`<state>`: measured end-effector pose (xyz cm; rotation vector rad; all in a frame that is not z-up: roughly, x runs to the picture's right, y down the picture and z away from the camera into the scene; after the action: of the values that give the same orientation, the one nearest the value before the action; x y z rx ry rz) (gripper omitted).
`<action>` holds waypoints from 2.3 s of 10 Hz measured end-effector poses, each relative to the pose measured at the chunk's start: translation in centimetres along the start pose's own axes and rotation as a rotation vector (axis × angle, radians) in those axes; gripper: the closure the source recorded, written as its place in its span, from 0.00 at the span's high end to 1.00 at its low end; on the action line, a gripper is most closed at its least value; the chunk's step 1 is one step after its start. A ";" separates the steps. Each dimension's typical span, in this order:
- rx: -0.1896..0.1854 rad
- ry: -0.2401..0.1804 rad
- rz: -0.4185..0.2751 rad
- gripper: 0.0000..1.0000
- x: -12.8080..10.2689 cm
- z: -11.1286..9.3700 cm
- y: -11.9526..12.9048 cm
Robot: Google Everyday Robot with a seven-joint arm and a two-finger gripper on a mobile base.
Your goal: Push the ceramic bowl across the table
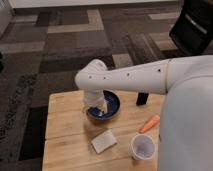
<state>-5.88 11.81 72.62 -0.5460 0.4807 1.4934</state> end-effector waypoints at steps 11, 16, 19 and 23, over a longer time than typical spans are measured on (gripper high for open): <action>-0.086 0.061 0.067 0.65 5.4 4.2 -2.5; -0.086 0.075 0.030 0.65 3.7 5.5 -3.7; -0.079 0.080 0.024 0.65 2.2 6.0 -4.4; -0.036 0.038 -0.009 0.65 -1.9 5.2 -6.1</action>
<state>0.01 13.43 78.16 -0.6053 0.4816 1.4879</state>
